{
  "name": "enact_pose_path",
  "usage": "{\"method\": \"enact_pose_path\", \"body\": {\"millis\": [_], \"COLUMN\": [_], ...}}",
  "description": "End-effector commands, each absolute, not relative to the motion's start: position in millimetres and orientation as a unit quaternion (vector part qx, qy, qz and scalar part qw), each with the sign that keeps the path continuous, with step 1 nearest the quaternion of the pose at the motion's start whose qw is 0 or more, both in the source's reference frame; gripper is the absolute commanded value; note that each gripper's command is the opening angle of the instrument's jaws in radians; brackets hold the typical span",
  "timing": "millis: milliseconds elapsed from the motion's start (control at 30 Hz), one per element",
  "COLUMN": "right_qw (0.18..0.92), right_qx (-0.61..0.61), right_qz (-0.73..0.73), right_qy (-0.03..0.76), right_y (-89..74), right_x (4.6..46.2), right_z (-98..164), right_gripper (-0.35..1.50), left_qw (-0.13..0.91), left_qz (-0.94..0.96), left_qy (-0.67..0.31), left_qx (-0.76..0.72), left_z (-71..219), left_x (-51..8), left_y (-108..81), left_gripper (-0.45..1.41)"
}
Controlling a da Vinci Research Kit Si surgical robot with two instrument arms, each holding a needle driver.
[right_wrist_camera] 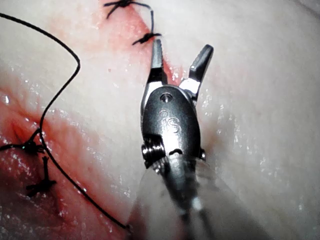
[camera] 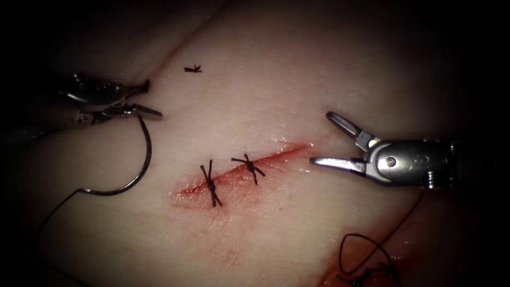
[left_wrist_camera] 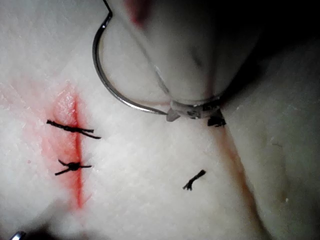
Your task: Wound Closure
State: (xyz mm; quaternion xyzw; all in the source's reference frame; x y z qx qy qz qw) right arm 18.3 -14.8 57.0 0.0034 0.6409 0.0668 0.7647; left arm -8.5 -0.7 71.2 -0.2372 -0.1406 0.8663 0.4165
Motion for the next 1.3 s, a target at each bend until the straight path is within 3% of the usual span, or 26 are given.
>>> {"method": "enact_pose_path", "body": {"millis": [33, 533, 700, 800, 900, 1033, 1167, 1300], "right_qw": [0.763, 0.763, 0.763, 0.763, 0.763, 0.762, 0.763, 0.764], "right_qx": [0.005, 0.004, 0.003, 0.004, 0.004, 0.006, 0.008, 0.008], "right_qz": [0.067, 0.067, 0.068, 0.067, 0.067, 0.069, 0.067, 0.066], "right_qy": [0.643, 0.643, 0.642, 0.643, 0.643, 0.644, 0.642, 0.642], "right_y": [-15.2, -15.3, -15.3, -15.4, -15.4, -15.4, -15.5, -15.6], "right_x": [19.1, 19.2, 19.3, 19.3, 19.4, 19.4, 19.6, 19.6], "right_z": [57.5, 57.6, 57.6, 57.6, 57.6, 57.7, 57.7, 57.7], "right_gripper": [1.43, 1.43, 1.43, 1.43, 1.43, 1.43, 1.43, 1.43], "left_qw": [0.415, 0.426, 0.421, 0.433, 0.437, 0.439, 0.452, 0.461], "left_qz": [0.867, 0.864, 0.864, 0.843, 0.819, 0.806, 0.804, 0.803], "left_qy": [-0.142, -0.144, -0.139, -0.138, -0.158, -0.189, -0.184, -0.177], "left_qx": [-0.236, -0.227, -0.241, -0.288, -0.336, -0.349, -0.341, -0.334], "left_z": [71.6, 68.9, 67.3, 65.9, 64.2, 61.7, 60.5, 59.9], "left_x": [-8.8, -4.2, -5.2, -6.8, -9.5, -13.5, -15.5, -16.2], "left_y": [-1.1, -5.3, -4.7, -4.1, -4.5, -6.1, -5.8, -5.1], "left_gripper": [0.83, 0.66, 0.11, 0.0, 0.02, 0.21, 0.58, 0.63]}}
